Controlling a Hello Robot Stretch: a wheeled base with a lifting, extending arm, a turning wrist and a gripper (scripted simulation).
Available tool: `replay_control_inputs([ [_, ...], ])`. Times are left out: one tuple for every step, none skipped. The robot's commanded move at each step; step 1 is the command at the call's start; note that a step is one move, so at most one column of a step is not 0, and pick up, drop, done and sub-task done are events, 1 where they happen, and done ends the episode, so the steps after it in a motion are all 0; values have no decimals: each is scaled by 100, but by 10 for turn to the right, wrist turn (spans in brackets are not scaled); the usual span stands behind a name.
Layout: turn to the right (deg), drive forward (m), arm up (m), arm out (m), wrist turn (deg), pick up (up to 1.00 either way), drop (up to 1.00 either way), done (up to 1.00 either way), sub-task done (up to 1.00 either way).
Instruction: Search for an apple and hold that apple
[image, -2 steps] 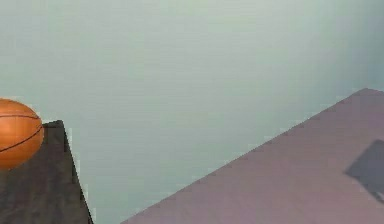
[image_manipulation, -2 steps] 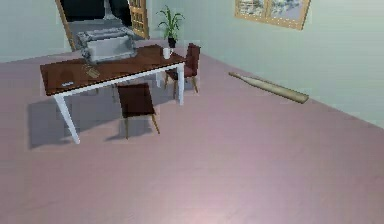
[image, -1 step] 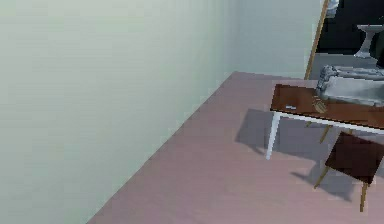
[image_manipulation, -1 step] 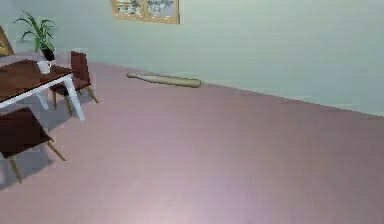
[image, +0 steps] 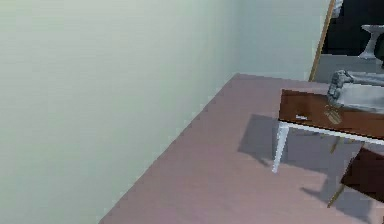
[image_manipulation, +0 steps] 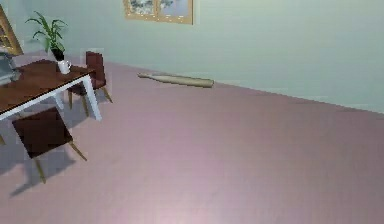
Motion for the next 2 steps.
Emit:
replay_control_inputs([
  [90, 0, 0, 0, 0, 0, 0, 0, 0],
  [0, 60, 0, 0, 0, 0, 0, 0, 0],
])
